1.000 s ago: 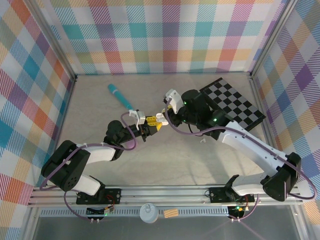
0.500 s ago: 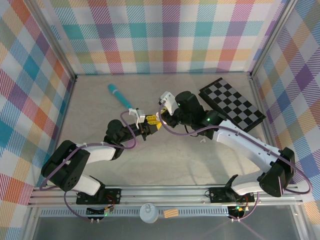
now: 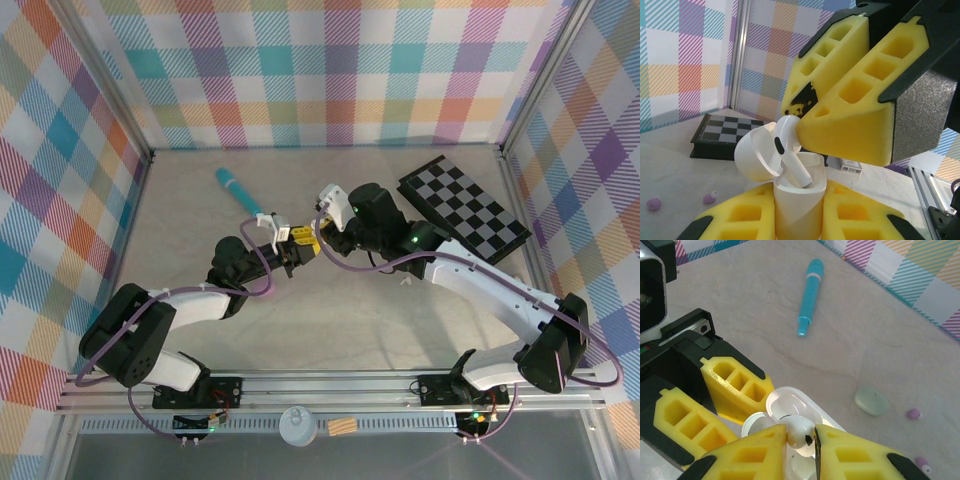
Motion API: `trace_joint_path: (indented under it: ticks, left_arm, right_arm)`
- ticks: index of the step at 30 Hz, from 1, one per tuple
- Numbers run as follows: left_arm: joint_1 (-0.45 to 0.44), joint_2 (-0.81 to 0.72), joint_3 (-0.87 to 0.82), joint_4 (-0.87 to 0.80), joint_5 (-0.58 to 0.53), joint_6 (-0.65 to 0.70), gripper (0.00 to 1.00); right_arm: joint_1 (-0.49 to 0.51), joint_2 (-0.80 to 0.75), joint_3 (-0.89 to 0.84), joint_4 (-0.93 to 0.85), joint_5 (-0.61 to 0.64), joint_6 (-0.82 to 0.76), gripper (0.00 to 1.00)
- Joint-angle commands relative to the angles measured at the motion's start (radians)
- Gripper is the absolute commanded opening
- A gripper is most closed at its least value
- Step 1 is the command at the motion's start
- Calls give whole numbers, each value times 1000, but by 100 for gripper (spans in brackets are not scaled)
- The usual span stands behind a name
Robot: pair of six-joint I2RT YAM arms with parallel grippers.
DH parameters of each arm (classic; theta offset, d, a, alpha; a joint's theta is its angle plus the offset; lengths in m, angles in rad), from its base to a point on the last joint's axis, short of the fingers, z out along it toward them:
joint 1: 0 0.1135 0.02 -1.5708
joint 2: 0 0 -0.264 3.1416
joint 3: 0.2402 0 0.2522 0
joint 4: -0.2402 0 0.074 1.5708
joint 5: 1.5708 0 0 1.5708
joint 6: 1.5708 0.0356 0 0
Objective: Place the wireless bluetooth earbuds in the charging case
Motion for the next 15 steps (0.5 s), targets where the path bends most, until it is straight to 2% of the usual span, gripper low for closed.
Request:
trace_joint_path:
  ticks: [1, 15]
  left_arm:
    - [9, -31, 33, -6, 0, -13, 12]
    - [9, -56, 43, -53, -57, -25, 12]
  right_arm:
    - [7, 8, -8, 42, 1, -19, 22]
    - [10, -19, -44, 52, -46, -13, 22]
